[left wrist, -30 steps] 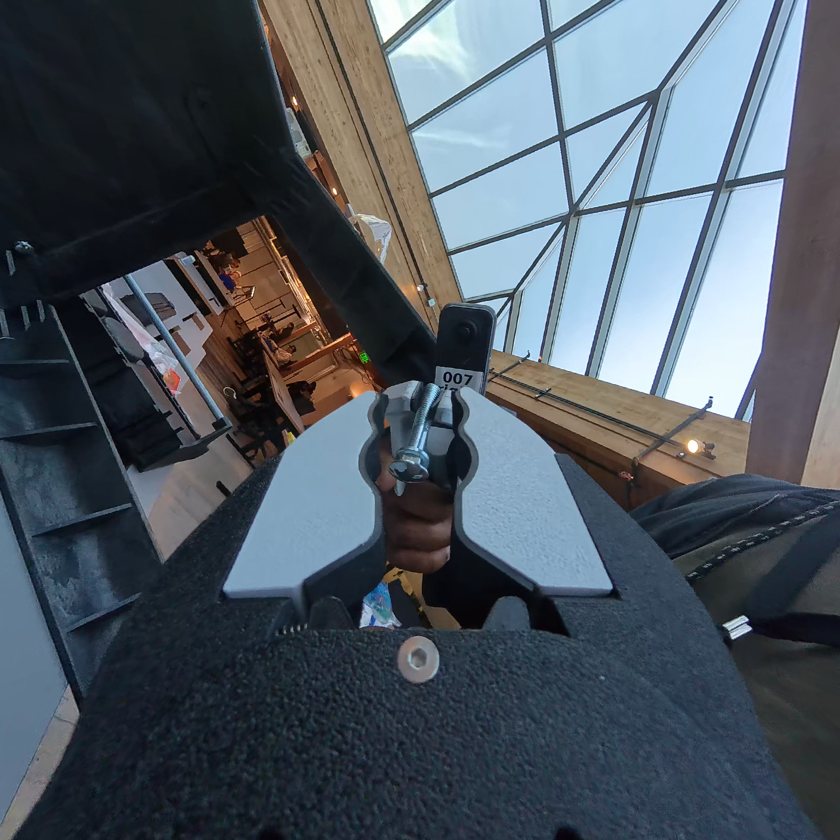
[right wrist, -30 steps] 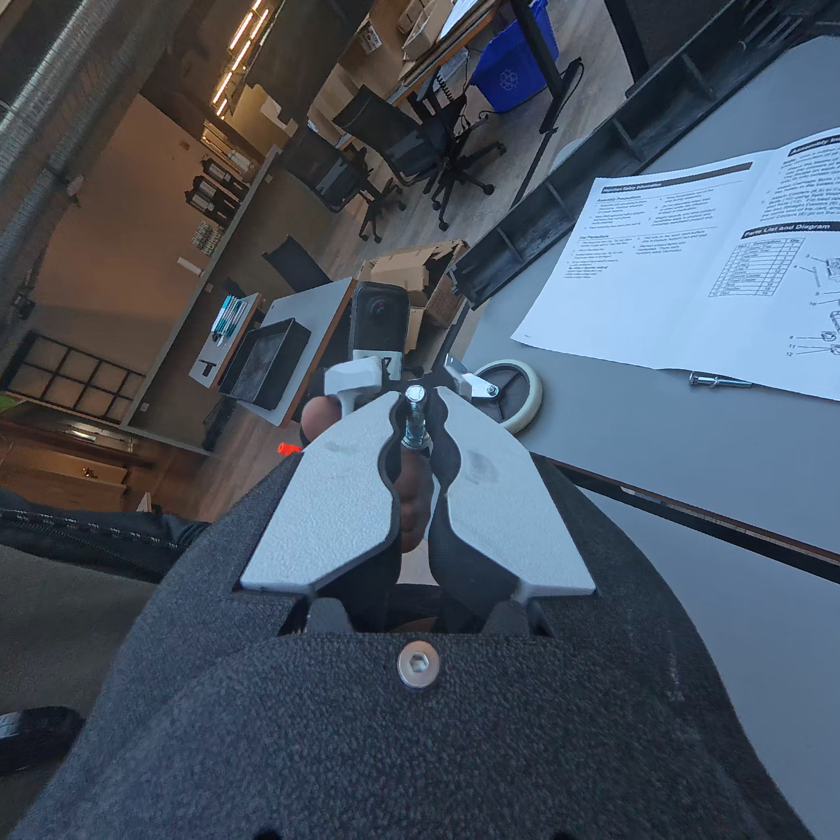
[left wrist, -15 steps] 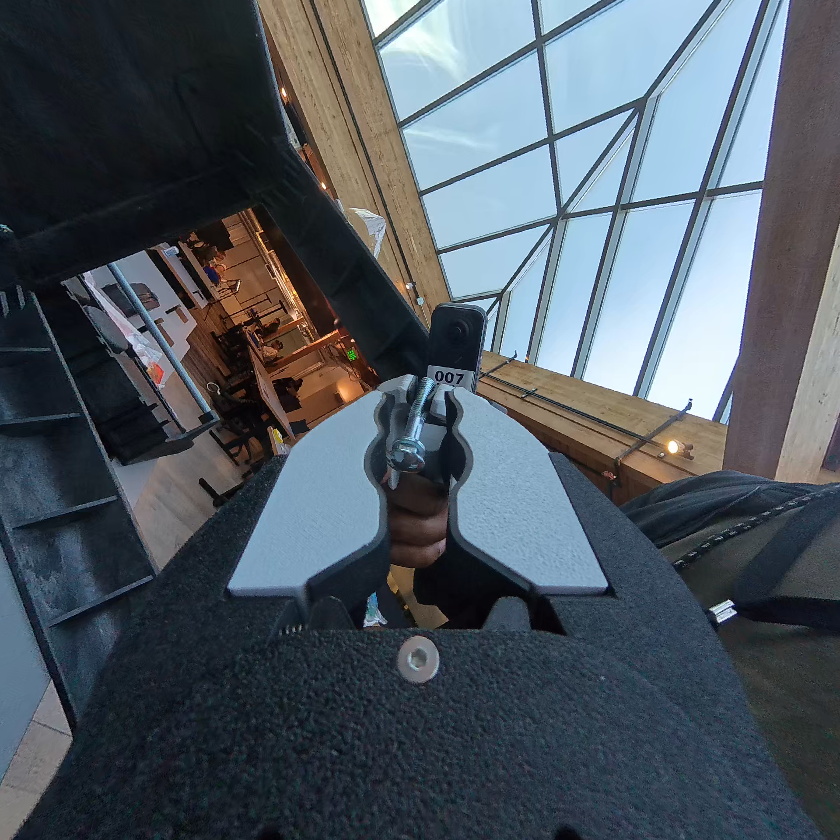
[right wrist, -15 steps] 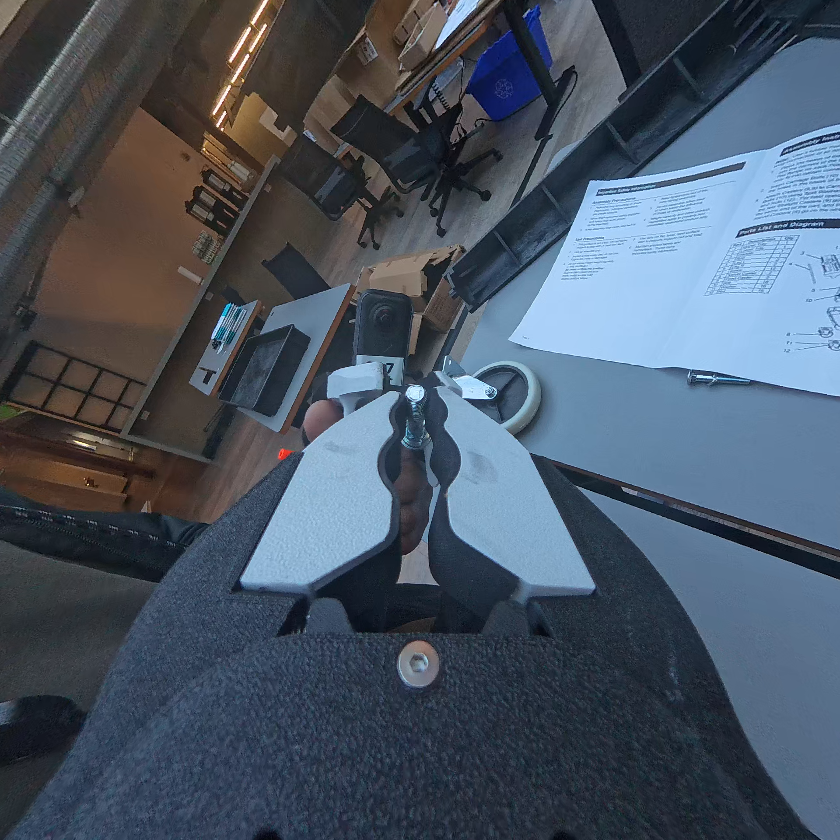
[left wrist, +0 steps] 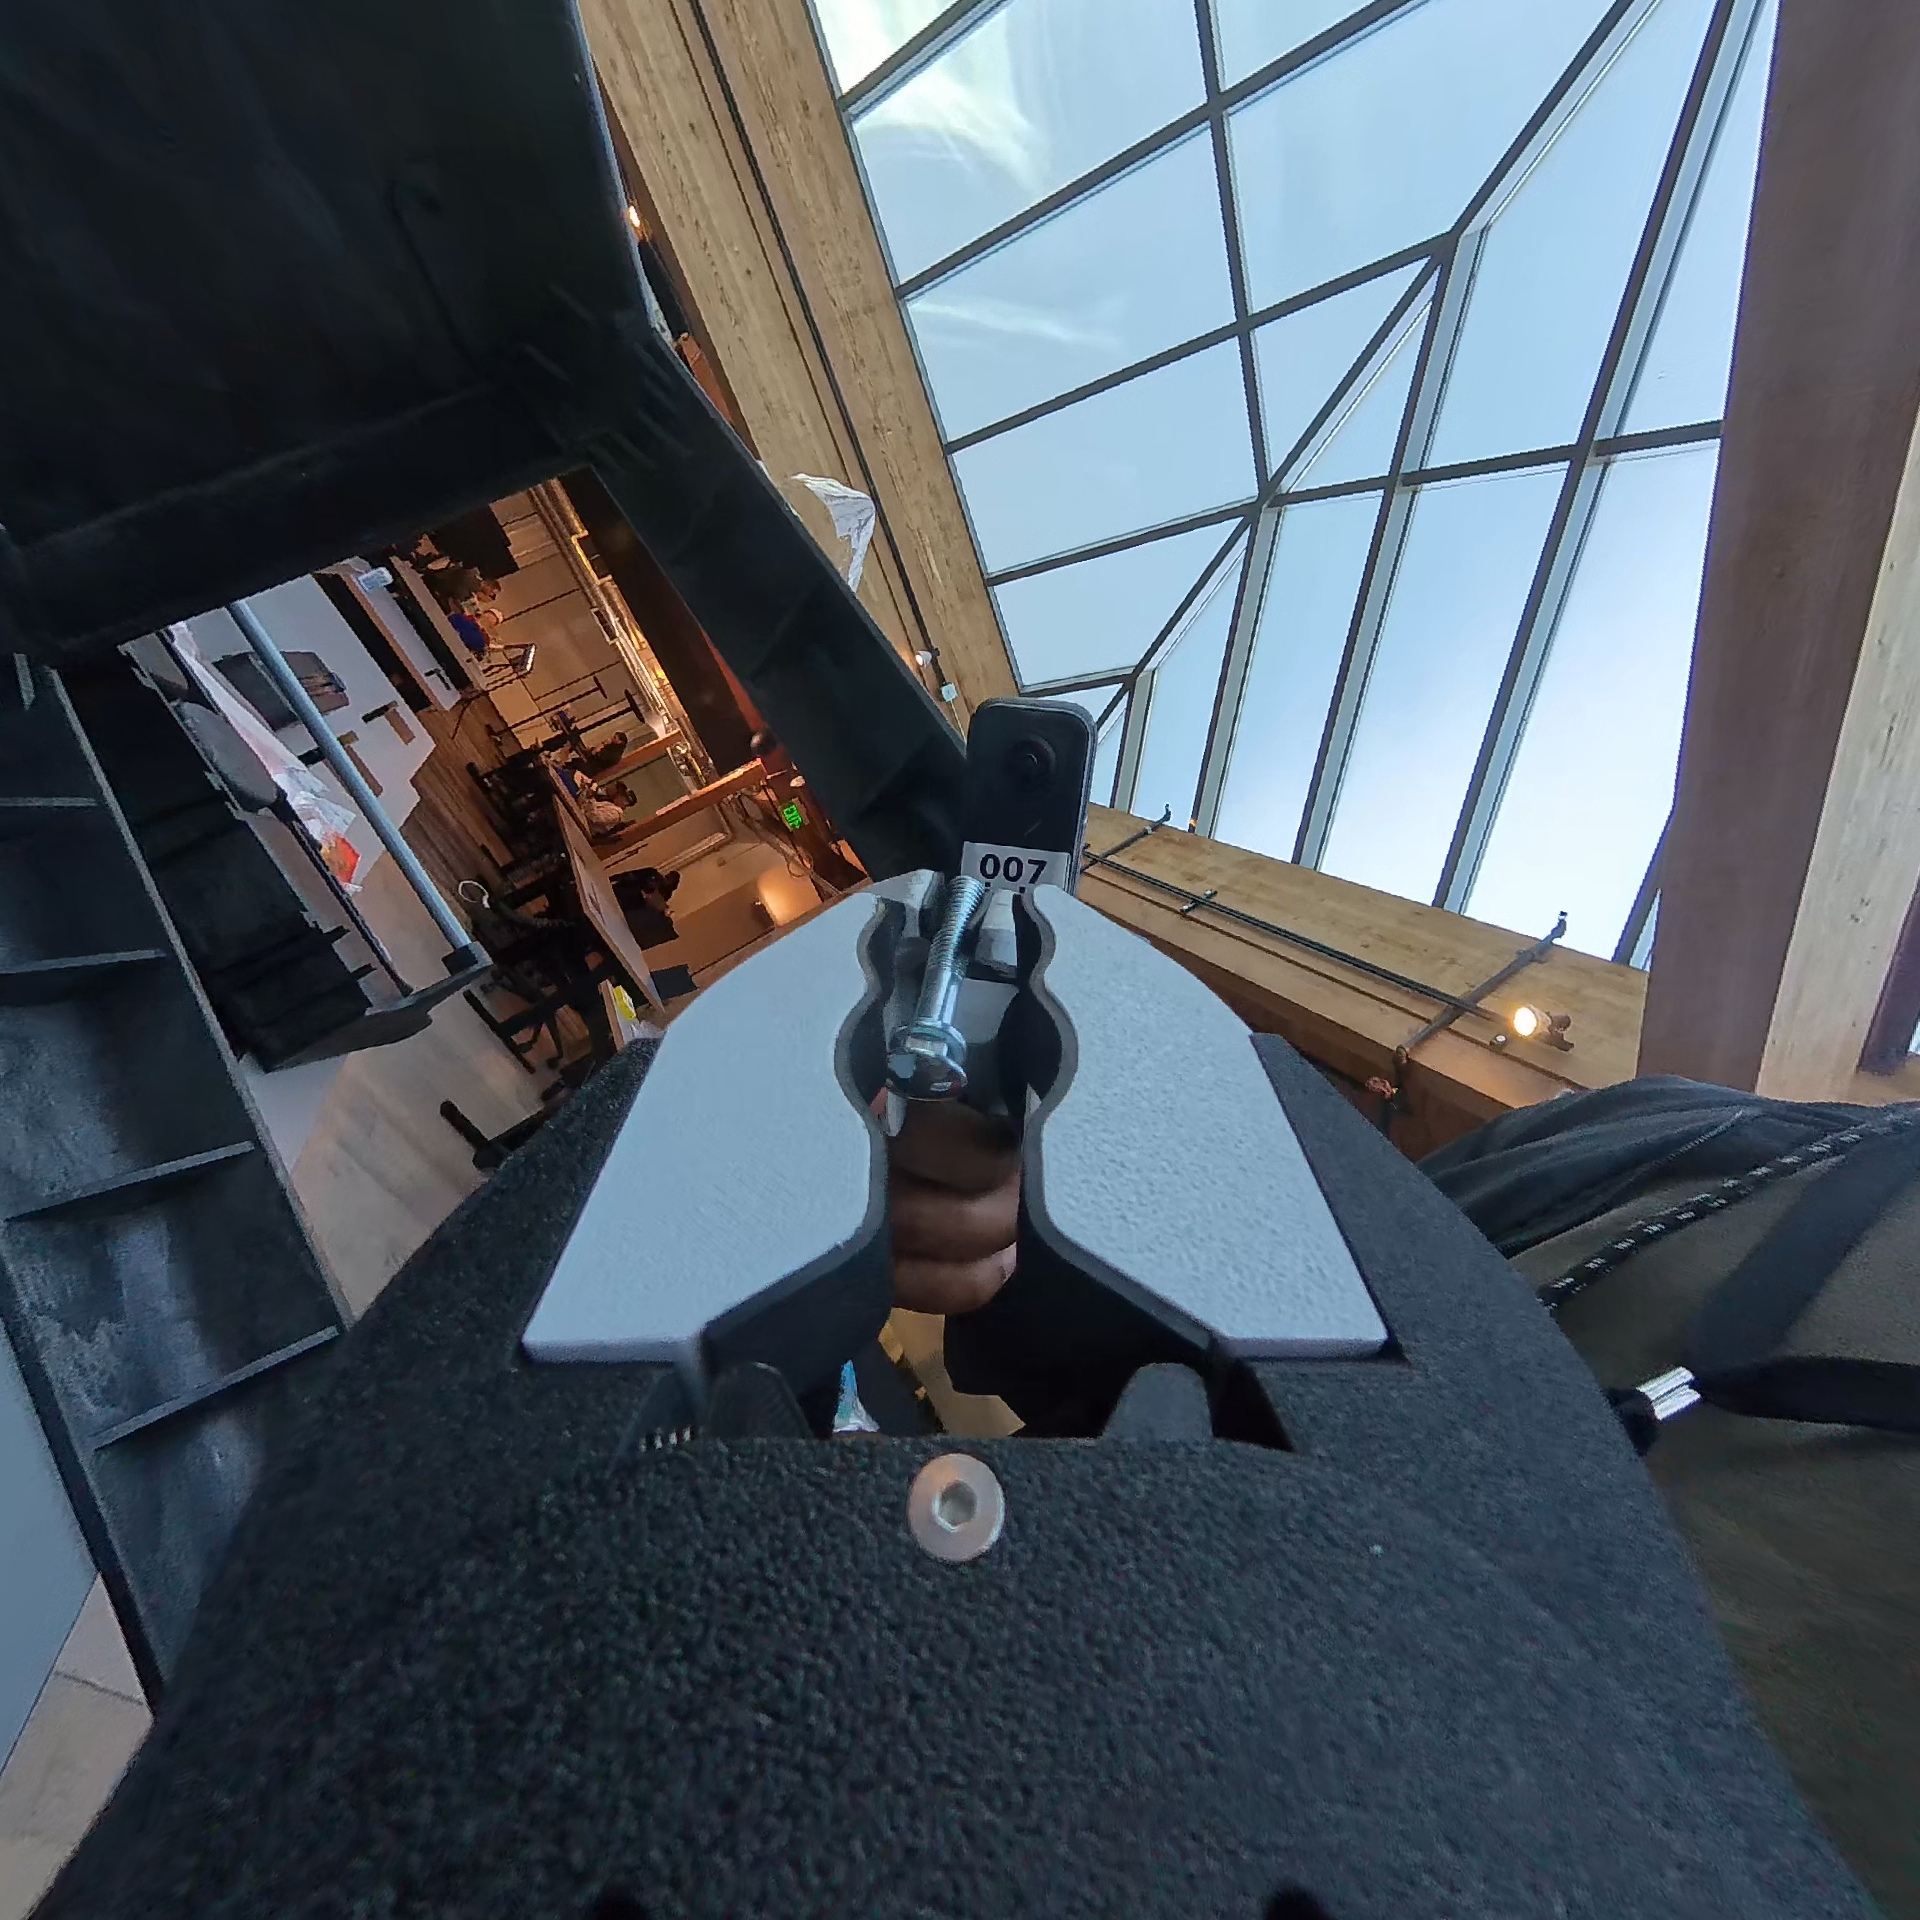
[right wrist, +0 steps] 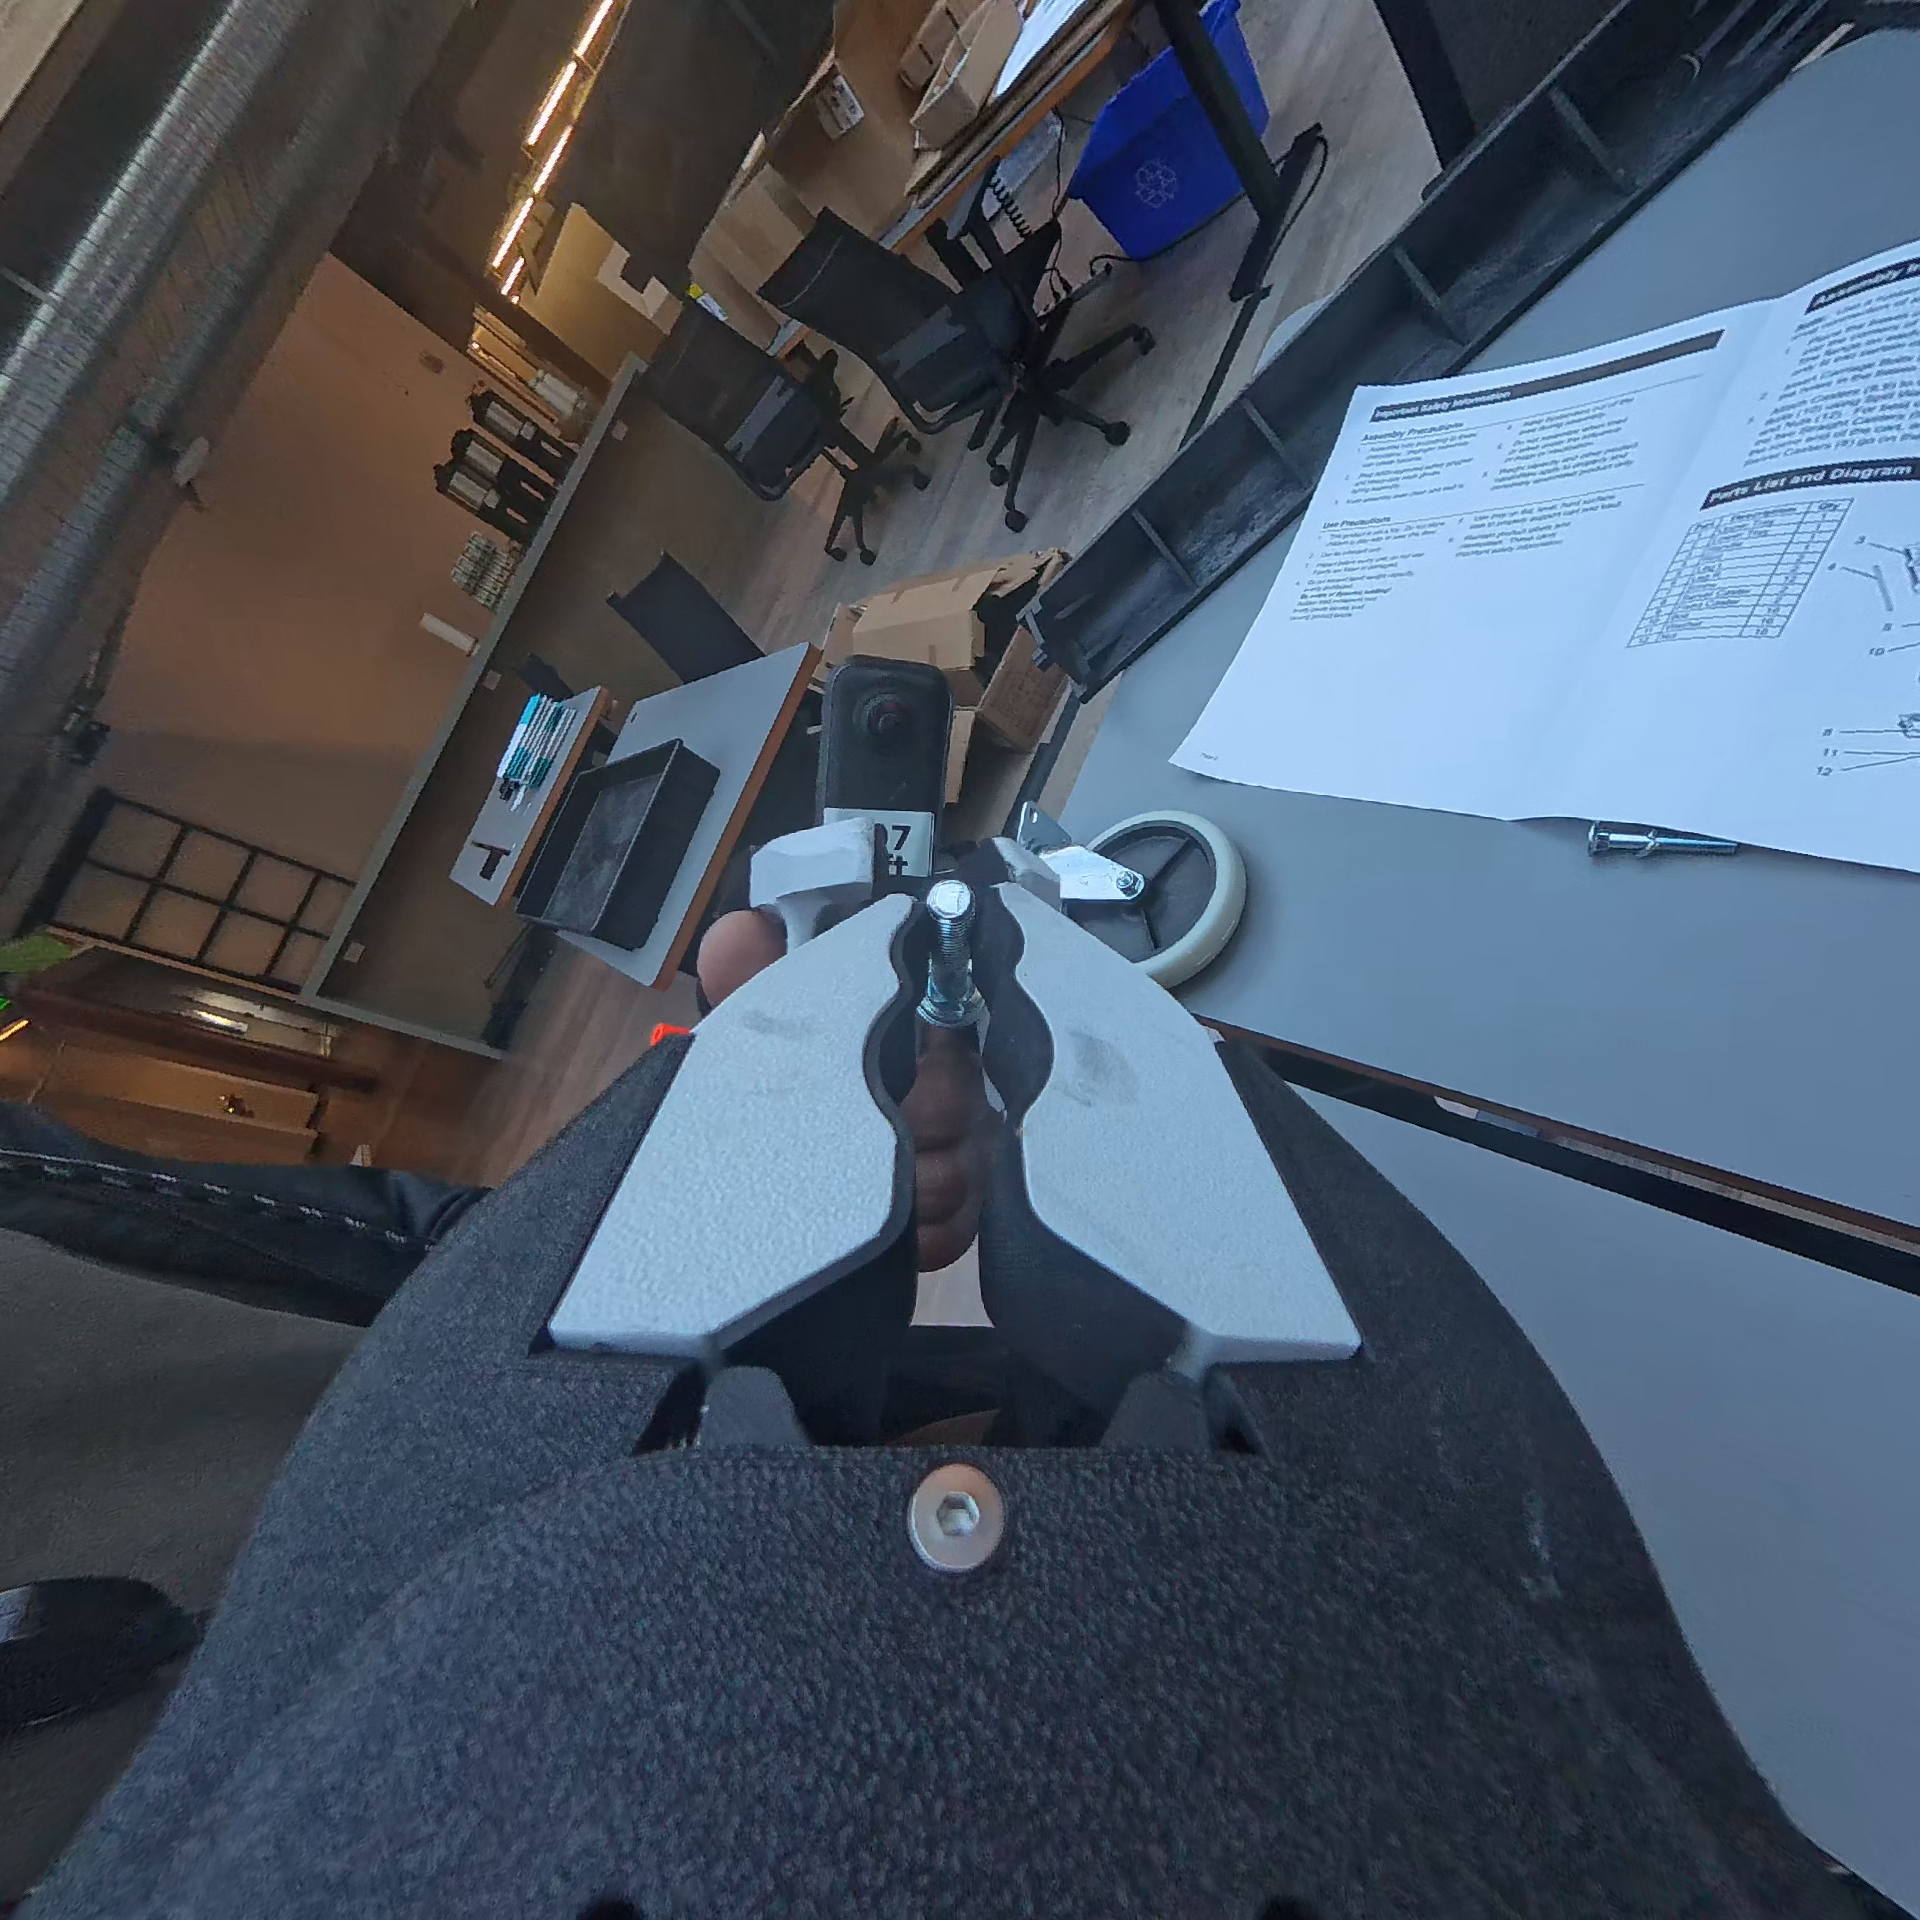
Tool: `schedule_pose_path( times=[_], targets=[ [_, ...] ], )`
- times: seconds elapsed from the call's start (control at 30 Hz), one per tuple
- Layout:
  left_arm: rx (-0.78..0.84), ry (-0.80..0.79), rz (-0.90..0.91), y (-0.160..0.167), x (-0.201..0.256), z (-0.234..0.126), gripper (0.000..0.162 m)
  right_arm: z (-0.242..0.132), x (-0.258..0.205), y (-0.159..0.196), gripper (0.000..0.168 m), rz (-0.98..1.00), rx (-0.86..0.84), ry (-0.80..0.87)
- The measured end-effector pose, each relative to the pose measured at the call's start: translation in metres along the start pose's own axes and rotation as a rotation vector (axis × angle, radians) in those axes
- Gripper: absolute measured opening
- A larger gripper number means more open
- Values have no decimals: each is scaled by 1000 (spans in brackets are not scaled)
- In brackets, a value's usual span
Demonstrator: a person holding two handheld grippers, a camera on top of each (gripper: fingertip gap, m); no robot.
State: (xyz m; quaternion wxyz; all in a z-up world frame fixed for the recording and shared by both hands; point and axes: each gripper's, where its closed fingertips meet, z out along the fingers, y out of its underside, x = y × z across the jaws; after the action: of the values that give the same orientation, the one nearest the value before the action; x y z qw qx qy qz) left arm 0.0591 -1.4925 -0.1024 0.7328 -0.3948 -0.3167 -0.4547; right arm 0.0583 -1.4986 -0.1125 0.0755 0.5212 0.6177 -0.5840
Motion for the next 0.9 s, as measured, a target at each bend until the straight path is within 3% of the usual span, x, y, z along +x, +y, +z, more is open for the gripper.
schedule_pose_path(
  times=[0.9],
  targets=[
    [-12,-6,-31,20,-6,7,19,-15,0,16,11,10,12,-1]
  ],
)
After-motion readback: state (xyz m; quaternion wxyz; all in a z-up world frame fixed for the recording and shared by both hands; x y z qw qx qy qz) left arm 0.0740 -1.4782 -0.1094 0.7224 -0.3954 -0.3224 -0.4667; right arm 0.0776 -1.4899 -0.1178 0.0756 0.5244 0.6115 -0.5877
